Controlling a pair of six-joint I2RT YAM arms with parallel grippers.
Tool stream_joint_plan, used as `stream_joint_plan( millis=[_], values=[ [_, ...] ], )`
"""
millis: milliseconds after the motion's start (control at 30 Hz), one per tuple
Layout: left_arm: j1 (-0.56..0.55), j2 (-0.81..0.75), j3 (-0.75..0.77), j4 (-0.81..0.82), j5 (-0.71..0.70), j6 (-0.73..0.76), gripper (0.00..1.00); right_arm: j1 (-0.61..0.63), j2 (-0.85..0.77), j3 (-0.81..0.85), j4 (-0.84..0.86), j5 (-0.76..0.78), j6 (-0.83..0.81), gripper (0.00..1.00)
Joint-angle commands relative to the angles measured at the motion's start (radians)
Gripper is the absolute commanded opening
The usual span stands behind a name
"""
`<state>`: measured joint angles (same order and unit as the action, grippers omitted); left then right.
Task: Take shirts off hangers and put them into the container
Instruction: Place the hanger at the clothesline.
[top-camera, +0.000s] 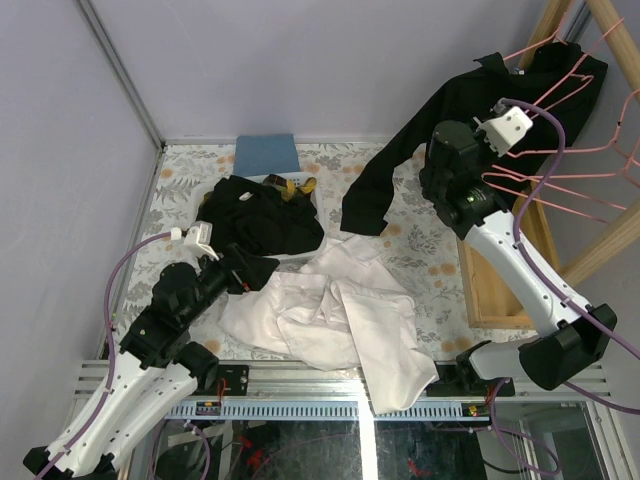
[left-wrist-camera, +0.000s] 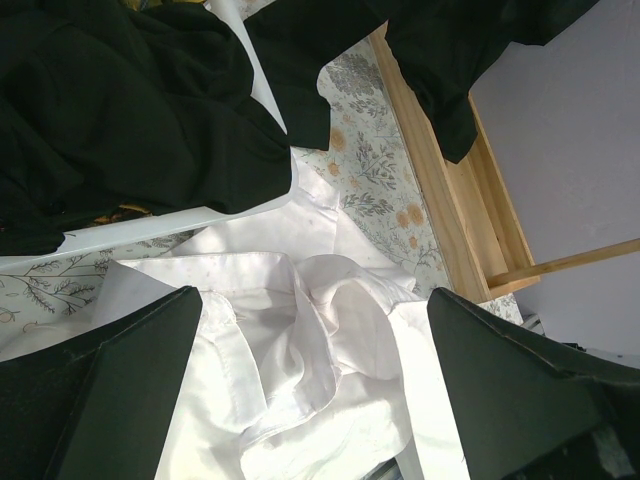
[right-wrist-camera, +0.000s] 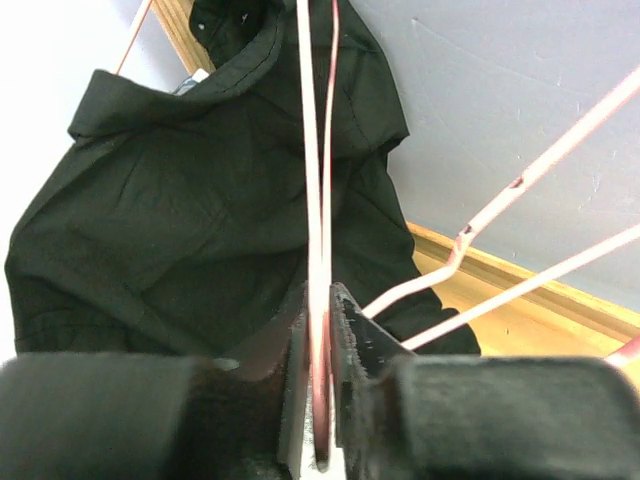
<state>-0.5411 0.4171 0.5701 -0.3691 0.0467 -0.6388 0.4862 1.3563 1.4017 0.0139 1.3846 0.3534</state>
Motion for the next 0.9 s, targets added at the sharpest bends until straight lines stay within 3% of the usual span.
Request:
stream_joint_plan(
  millis=[0, 33, 267, 467, 700, 867],
  values=[
    [0.006, -0.001, 0.014, 0.053, 0.019, -0.001, 0.95, -0.009, -0.034, 0.001, -0.054, -0.027, 0.111, 0.22],
    [0.005, 0.001, 0.014, 0.054, 0.019, -0.001, 0.95, -0.009, -0.036, 0.002, -0.057, -0.035, 0.113, 0.24],
    [0.006, 0.009, 0.011, 0.06, 0.025, -0.002, 0.95, -0.009, -0.097, 0.01, -0.003, -0.179, 0.042, 0.68],
    [0.006, 0.011, 0.004, 0.071, 0.028, -0.003, 0.96, -0.009, -0.154, 0.027, -0.136, -0.385, 0.07, 0.9],
    [0.006, -0.002, 0.009, 0.047, 0.022, 0.002, 0.96, -0.009, -0.233, 0.009, -0.294, -0.649, 0.173, 0.98],
    [0.006, -0.022, 0.008, 0.032, 0.007, 0.005, 0.96, -0.009, -0.3, -0.001, -0.316, -0.853, 0.144, 0.98]
  ],
)
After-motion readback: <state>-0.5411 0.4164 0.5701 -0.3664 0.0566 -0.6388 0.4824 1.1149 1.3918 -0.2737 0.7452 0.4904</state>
